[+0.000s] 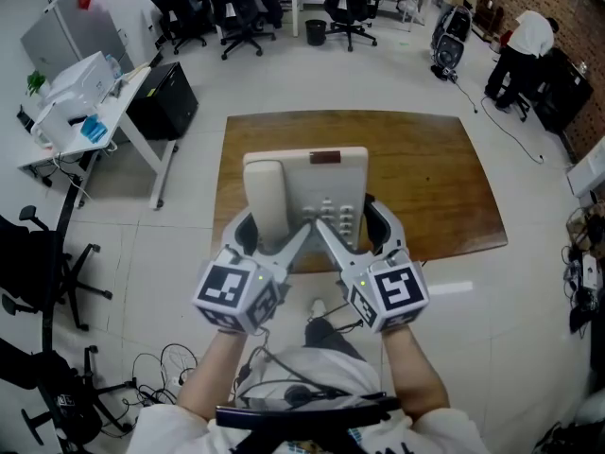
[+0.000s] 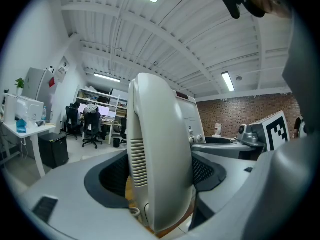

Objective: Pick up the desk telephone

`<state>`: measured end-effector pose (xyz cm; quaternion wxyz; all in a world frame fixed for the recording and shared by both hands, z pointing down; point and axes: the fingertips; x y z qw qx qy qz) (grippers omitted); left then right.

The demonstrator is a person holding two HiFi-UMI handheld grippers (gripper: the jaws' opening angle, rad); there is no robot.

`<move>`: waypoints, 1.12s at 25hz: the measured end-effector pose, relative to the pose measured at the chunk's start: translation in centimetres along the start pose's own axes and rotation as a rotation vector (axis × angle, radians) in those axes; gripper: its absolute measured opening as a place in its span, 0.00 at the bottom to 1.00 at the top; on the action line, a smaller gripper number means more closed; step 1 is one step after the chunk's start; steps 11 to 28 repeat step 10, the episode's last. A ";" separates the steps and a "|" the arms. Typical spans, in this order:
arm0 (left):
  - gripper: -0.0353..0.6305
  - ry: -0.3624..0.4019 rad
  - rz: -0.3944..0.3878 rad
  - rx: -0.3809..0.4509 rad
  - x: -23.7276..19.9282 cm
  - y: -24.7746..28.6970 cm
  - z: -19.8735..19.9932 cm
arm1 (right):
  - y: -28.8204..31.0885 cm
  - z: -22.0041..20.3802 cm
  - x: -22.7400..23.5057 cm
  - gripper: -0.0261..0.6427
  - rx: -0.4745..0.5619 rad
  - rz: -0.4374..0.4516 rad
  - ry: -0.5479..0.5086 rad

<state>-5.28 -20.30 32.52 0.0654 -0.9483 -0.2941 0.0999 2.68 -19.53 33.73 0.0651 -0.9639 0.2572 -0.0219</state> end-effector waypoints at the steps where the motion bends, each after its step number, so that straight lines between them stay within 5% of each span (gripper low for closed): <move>1: 0.57 -0.002 -0.001 -0.002 0.0 0.0 -0.1 | 0.0 0.0 0.0 0.53 -0.001 -0.001 0.000; 28: 0.57 -0.010 0.001 -0.004 -0.8 0.4 -0.5 | 0.6 -0.6 0.2 0.53 -0.017 -0.005 -0.001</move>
Point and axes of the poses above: the fingertips, and each gripper's own axes: y forward along the fingers, x to its right, z out of its top, and after that the axes turned 11 degrees about x, right-handed
